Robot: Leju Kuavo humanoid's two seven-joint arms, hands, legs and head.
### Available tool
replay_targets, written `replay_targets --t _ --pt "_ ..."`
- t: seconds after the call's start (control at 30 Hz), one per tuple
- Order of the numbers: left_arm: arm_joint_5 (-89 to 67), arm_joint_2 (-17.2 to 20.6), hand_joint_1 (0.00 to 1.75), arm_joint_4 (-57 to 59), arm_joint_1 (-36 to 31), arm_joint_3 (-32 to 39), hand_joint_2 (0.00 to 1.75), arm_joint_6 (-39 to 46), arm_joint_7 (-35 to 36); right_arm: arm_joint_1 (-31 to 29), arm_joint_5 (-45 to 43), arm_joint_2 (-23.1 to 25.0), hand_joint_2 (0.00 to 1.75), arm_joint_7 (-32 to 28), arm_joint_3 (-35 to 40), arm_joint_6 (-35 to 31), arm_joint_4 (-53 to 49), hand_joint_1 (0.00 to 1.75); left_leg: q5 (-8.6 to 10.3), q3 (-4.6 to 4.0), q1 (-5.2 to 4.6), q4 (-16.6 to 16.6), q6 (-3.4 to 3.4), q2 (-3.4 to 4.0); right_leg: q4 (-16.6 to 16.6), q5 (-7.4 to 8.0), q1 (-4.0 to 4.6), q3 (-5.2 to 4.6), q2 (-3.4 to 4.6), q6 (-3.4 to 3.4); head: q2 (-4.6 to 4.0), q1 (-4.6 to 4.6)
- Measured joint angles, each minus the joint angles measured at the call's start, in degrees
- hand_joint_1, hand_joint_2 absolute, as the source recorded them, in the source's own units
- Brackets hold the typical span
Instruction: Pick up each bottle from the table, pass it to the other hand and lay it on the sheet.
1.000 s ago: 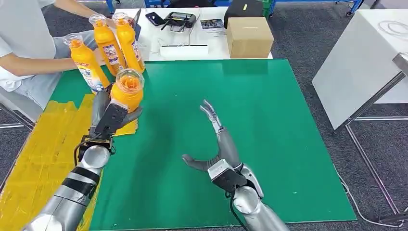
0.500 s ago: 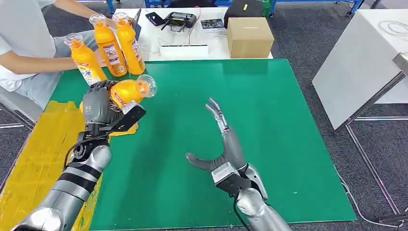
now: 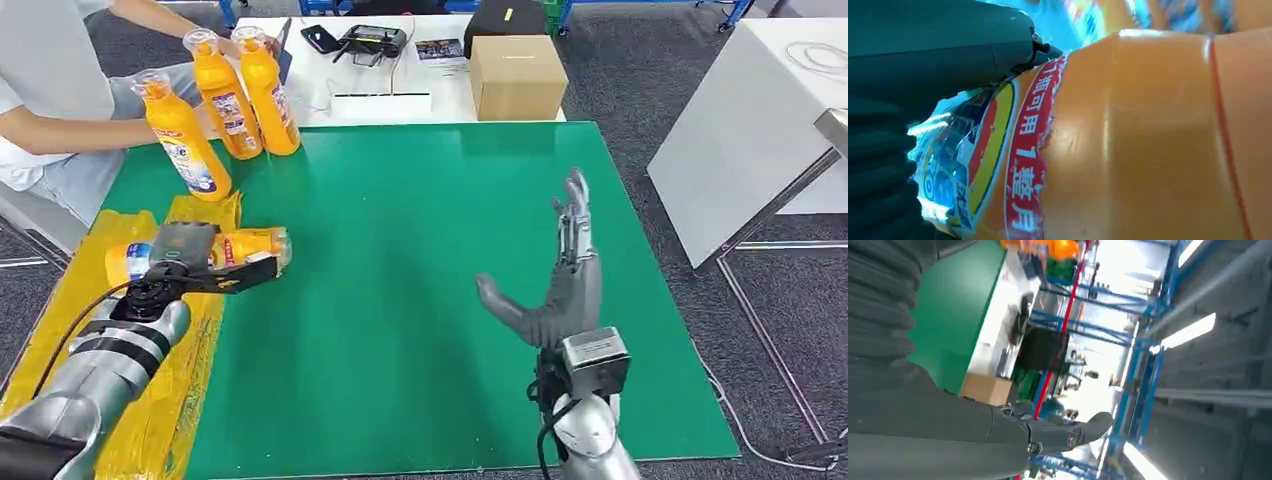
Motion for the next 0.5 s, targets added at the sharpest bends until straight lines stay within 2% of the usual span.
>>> replay_targets --t 0.5 --pt "0.0 0.7 1.75 7.1 -1.43 -0.11 1.75 -1.7 1.71 0.14 1.22 0.0 1.75 0.07 -1.64 0.0 -0.46 0.0 0.0 0.0 0.0 0.0 0.0 -0.06 0.0 0.0 0.0 0.06 -0.03 0.0 0.0 0.02"
